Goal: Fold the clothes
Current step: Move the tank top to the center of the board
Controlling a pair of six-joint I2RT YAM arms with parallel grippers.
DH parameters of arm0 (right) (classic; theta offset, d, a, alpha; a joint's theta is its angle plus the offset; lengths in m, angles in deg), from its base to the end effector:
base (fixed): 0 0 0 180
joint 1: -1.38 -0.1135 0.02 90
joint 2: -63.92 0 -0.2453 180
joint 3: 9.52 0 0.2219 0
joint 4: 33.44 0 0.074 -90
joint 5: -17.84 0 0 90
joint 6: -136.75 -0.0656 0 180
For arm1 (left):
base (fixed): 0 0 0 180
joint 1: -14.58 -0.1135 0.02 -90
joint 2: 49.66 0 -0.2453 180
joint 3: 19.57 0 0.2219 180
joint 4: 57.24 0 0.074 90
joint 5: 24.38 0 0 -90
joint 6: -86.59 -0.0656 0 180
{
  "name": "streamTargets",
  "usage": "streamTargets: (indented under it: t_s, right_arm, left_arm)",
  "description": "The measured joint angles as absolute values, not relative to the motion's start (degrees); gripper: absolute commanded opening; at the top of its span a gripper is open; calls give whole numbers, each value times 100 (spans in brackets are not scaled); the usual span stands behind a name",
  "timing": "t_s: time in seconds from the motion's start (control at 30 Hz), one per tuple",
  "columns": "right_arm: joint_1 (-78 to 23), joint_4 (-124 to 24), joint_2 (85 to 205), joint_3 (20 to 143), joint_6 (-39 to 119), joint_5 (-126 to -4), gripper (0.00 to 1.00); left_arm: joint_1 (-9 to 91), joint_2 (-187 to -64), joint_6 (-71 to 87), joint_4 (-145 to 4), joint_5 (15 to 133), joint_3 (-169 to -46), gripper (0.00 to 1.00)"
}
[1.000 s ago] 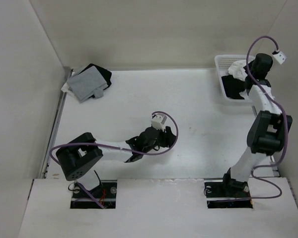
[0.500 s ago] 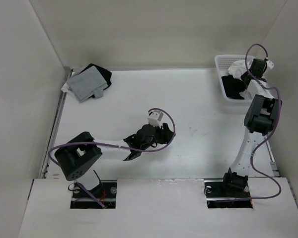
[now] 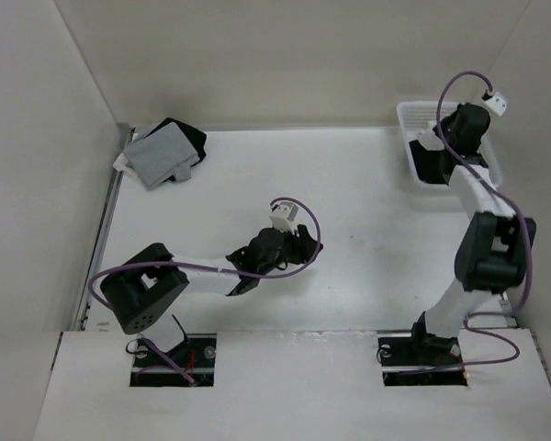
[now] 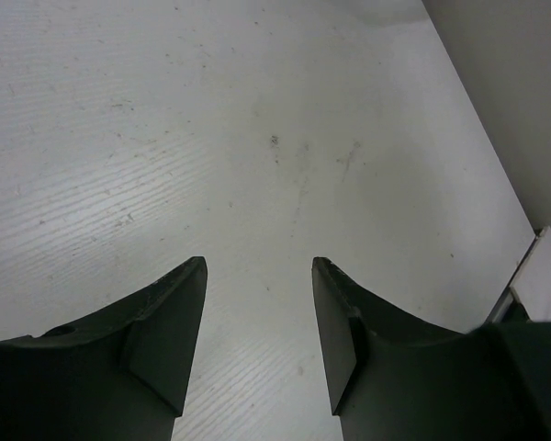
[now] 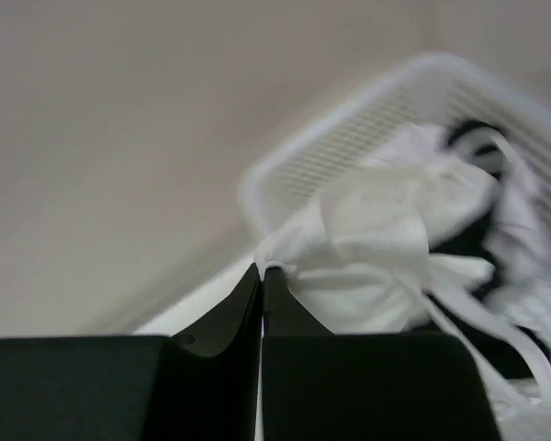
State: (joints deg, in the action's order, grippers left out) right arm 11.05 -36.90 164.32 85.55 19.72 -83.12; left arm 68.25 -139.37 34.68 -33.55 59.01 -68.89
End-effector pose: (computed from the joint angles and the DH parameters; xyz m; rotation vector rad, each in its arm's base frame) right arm 0.4139 -0.0832 0.3130 0.6742 1.5843 0.0593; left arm 0.1963 -0.2542 0.1750 0.1843 1.9754 -0.9790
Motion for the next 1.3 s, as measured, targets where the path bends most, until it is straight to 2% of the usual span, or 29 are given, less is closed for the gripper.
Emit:
streamTargets:
  t_s: [0.1,0.2,0.4,0.47,0.53,0.6,0.63,0.7,0.8,0.83,0.87,0.97,1.03,1.07,1.17,1.3]
  right_arm:
    - [-348,-3187,14338,7689,2005,-8284,0]
    - [-1622,-2907,12922,7184,2018,-8295,1]
    - [-3222,-3203,11593,6334,1819,-8573,3]
    - [-3502,-3168,11556,5897,1555,-8568,3]
    - [-3487,-3137,11999,5573,1286,-8481,7]
    - [-3323,-3039,12828,5453,1039,-8225,18]
    - [-3063,-2862,13964,5543,840,-7834,22]
    - [-2720,-2897,15131,5733,600,-7471,35]
    - [-2226,-3028,16314,6196,329,-7206,43]
    - [-2130,-3065,16360,6196,307,-7191,45]
    - [-2042,-3111,16281,6183,278,-7200,42]
    - [-2239,-2914,15466,5687,342,-7412,17]
    - [-2519,-2787,14856,5169,377,-7571,9]
    - [-2693,-2772,14524,4830,372,-7650,8]
    - [-3152,-2921,14014,4054,294,-7812,11]
    - [-3721,-4018,13402,3230,45,-8258,33]
  left_arm:
    - [6517,-13819,3564,-3322,5897,-6709,46]
    - [5949,-13343,3787,-3392,5892,-6408,46]
    - [4377,-11113,4290,-3915,5702,-5673,46]
    - [3894,-10401,4425,-4181,5685,-5474,47]
    - [3479,-9874,4530,-4483,5656,-5313,47]
    - [3077,-9518,4600,-4942,5680,-5171,47]
    - [3011,-9505,4611,-5040,5691,-5144,47]
    - [2928,-9540,4604,-5355,5726,-5088,46]
    - [3011,-9682,4545,-5630,5724,-5059,46]
    - [3195,-9863,4469,-5731,5698,-5059,45]
    - [3286,-9948,4441,-5781,5704,-5059,44]
    - [3721,-10418,4268,-5856,5569,-5090,40]
    - [4119,-10923,4130,-5906,5431,-5223,37]
    - [4399,-11277,4038,-5904,5392,-5354,36]
    - [4886,-11787,3872,-5897,5318,-5592,36]
    - [5330,-12372,3726,-5827,5324,-5802,36]
